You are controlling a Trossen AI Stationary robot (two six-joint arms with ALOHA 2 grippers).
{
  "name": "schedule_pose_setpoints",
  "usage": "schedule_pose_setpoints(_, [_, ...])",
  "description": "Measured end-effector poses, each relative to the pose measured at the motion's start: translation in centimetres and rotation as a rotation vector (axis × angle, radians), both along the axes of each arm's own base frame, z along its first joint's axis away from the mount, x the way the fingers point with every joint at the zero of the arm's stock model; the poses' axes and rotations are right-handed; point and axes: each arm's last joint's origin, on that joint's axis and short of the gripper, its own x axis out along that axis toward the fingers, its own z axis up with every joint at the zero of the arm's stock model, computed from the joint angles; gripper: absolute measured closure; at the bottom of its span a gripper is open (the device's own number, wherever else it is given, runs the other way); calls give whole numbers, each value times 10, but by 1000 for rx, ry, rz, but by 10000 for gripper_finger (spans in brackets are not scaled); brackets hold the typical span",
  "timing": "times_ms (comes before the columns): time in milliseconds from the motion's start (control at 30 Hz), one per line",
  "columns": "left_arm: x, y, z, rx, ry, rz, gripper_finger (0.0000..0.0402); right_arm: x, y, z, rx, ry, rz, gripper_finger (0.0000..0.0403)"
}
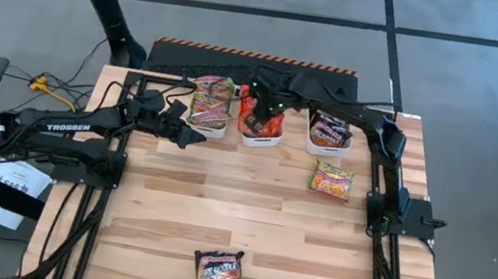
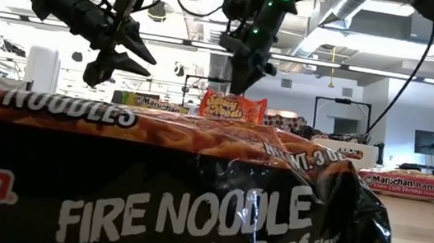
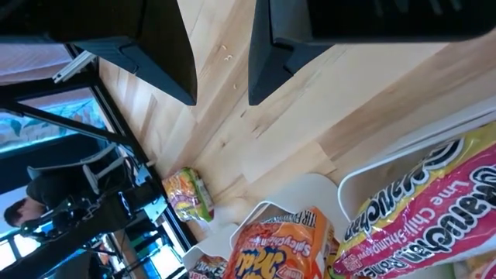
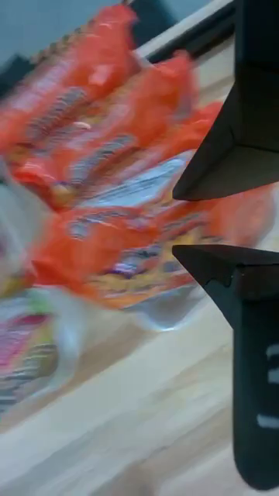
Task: Sort Maruchan noodles
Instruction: Put the orange noodle pack into the middle white bin
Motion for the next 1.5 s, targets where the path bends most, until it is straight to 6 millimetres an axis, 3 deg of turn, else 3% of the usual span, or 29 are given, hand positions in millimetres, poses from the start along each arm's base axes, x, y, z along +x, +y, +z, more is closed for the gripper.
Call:
schedule_pose_setpoints(267, [0, 0, 0, 0, 1, 1, 299, 6, -1, -24, 55, 79, 64, 275])
schedule_pose_setpoints(500, [0, 0, 0, 0, 5, 9, 299, 3, 0, -27, 63, 121, 61, 275])
schedule_pose_setpoints(933, [0, 0, 0, 2, 7, 17, 299, 1, 1, -24, 63, 130, 59, 275])
schedule_pose_setpoints(1200, [0, 0, -1, 1, 8, 18, 299, -4, 2, 0, 56, 130, 64, 275])
schedule_pose_setpoints(1500, [0, 1, -1, 8, 11, 35, 299, 11, 14, 7, 125, -20, 150, 275])
